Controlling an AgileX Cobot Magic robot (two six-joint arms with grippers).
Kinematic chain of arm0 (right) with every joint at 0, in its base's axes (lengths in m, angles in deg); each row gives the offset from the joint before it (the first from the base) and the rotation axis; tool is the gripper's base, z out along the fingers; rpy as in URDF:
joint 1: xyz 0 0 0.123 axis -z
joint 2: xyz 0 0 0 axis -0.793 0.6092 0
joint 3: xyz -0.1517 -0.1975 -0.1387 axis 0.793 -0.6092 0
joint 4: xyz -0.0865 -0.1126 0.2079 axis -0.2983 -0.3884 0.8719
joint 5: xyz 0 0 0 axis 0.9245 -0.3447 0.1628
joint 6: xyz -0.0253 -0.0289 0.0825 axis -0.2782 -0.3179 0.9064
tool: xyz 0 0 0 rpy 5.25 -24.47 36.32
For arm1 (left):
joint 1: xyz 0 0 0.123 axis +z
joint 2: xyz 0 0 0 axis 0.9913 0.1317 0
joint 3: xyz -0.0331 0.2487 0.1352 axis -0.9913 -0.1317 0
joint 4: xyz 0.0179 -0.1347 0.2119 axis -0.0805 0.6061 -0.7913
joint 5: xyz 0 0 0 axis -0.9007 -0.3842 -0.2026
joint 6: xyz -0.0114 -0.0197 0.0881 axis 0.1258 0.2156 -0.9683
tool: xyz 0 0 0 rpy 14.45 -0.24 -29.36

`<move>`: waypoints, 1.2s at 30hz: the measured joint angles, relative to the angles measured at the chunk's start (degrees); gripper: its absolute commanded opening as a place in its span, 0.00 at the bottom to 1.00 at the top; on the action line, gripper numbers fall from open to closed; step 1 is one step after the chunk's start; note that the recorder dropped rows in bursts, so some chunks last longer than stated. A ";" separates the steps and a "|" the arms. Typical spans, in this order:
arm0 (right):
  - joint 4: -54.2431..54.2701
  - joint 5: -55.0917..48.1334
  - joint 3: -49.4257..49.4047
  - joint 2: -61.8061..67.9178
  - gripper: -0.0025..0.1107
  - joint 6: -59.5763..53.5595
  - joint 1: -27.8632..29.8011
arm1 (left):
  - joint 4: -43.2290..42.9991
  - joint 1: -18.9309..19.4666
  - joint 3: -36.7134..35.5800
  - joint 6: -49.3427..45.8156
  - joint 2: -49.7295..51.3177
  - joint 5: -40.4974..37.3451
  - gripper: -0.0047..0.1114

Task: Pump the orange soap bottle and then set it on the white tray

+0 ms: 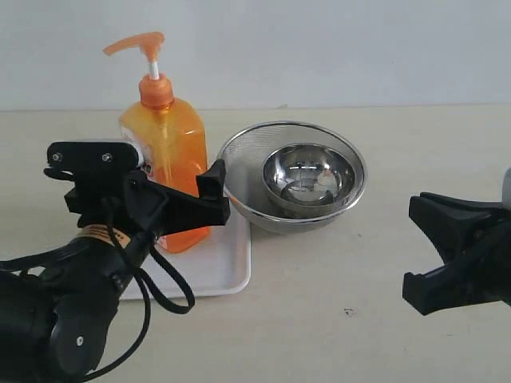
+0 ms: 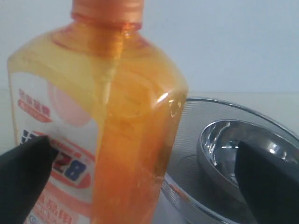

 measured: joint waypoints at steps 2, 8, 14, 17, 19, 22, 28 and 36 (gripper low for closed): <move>0.00 -0.09 0.00 0.00 0.02 0.00 0.00 | 0.89 0.10 0.38 -0.09 1.35 0.84 0.99; 0.00 -0.22 0.00 0.00 0.02 0.00 0.00 | 9.90 0.10 0.42 -5.02 2.22 2.76 0.99; 0.00 -0.22 0.00 0.00 0.02 0.00 0.00 | 14.36 0.10 0.55 -5.76 2.22 2.97 0.99; 0.00 -0.22 0.00 0.00 0.02 0.00 0.00 | 16.89 0.10 0.65 -7.76 2.22 2.97 0.99; 0.00 -0.22 0.00 0.00 0.02 0.00 0.00 | 18.47 0.10 0.65 -9.71 2.22 2.97 0.99; 0.00 -0.22 0.00 0.00 0.02 0.00 0.00 | 20.47 0.10 0.65 -12.22 2.22 2.97 0.99; 0.00 -0.12 0.00 0.00 0.02 0.00 0.00 | 21.51 0.10 0.65 -14.17 2.22 2.61 0.99; -0.10 0.53 0.00 0.00 0.02 0.00 0.00 | 15.14 0.10 0.65 -8.31 2.22 -0.58 0.99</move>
